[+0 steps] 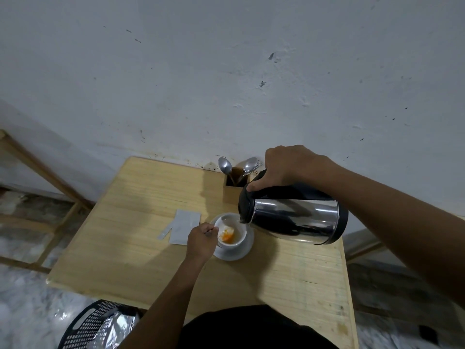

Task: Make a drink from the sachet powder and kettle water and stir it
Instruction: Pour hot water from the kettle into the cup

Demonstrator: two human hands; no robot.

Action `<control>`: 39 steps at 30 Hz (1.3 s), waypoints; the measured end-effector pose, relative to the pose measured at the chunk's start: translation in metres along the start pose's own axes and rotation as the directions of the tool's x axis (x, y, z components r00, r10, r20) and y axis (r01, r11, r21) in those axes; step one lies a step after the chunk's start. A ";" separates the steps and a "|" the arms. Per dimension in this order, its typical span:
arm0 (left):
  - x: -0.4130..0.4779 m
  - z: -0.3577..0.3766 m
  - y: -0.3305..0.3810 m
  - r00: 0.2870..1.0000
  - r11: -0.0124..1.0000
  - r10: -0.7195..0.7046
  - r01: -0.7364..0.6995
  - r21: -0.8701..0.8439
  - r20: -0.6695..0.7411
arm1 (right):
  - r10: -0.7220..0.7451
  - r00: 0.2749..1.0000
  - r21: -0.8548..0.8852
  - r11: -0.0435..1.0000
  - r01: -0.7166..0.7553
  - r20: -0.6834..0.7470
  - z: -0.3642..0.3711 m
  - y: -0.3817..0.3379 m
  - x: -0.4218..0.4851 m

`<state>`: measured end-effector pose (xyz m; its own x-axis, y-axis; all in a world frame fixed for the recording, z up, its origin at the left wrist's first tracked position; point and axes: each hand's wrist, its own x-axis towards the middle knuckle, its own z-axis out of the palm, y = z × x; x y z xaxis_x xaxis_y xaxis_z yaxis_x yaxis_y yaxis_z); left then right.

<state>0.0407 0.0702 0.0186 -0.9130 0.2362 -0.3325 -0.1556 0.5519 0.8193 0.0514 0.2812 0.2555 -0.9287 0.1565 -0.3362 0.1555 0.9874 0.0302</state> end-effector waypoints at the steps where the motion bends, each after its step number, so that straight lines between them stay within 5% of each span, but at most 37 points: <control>1: -0.001 0.000 0.001 1.000 1.000 0.002 -0.002 0.002 -0.003 | -0.008 1.000 -0.013 1.000 0.008 -0.002 0.000 0.000 0.001; 39: 0.000 0.001 0.001 1.000 1.000 -0.014 0.014 -0.020 0.000 | 0.000 0.999 -0.085 0.996 0.003 0.037 -0.025 0.003 -0.008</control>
<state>0.0407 0.0716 0.0185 -0.9109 0.2282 -0.3437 -0.1759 0.5388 0.8239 0.0507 0.2833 0.2815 -0.9154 0.1560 -0.3710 0.1238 0.9863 0.1093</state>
